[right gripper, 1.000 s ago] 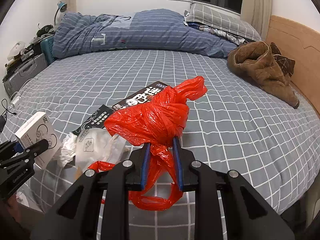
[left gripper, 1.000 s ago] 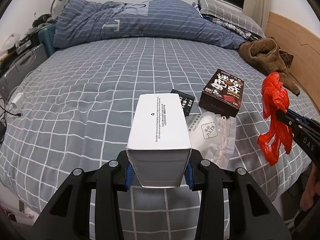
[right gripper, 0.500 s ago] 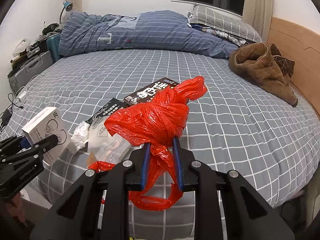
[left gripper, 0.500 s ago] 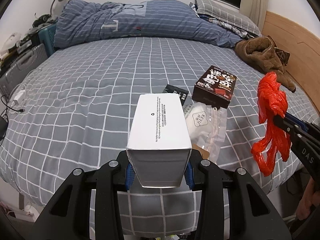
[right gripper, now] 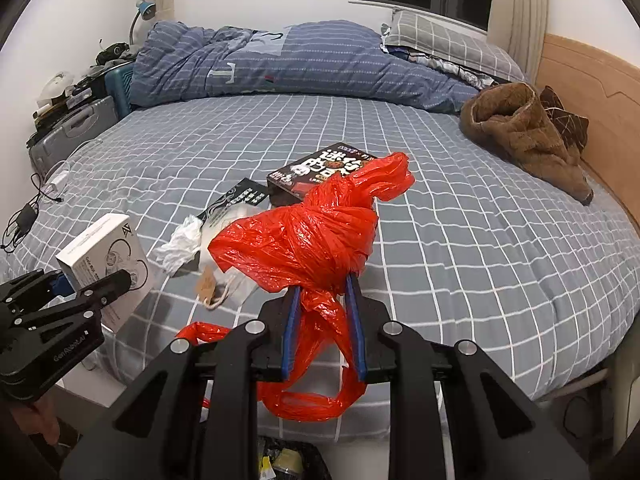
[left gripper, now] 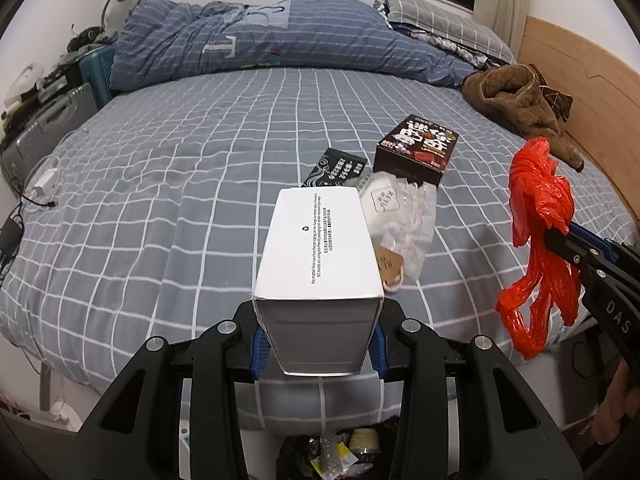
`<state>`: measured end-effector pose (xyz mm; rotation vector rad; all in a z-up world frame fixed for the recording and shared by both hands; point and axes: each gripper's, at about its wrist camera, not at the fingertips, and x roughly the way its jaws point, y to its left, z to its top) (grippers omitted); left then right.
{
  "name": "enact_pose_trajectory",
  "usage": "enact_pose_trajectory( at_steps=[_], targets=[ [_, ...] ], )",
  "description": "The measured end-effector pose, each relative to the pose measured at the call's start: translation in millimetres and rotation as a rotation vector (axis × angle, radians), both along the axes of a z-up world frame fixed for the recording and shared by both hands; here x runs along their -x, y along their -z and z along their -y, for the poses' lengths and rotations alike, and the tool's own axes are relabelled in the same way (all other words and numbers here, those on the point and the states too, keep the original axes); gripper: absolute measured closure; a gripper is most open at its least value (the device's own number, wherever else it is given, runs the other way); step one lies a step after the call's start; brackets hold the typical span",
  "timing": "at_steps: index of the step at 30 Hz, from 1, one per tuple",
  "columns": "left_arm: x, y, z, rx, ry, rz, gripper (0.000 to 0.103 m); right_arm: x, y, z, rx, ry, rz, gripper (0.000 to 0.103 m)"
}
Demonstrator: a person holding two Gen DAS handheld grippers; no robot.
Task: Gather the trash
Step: 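Carry the white box and red bag with both tools over the trash bin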
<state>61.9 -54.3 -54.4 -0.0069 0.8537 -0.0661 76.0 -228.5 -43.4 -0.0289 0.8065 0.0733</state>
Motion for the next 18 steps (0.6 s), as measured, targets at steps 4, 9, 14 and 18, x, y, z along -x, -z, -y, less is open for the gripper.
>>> enact_pose_trajectory(
  at_steps=[4, 9, 14, 18],
  targets=[
    [11.7, 0.0, 1.2, 0.007, 0.002, -0.003, 0.065, 11.8, -0.2, -1.5, -0.002, -0.004, -0.004, 0.082],
    [25.9, 1.7, 1.9, 0.009, 0.003, -0.012, 0.065, 26.6, 0.6, -5.0, -0.002, -0.012, -0.011, 0.082],
    [39.6, 4.1, 1.2, 0.011, 0.003, -0.022, 0.065, 39.6, 1.4, -7.0, -0.006, -0.015, -0.019, 0.082],
    [51.1, 4.5, 0.3, 0.015, 0.0, -0.027, 0.065, 50.7, 1.3, -9.0, -0.007, -0.021, -0.025, 0.082]
  ],
)
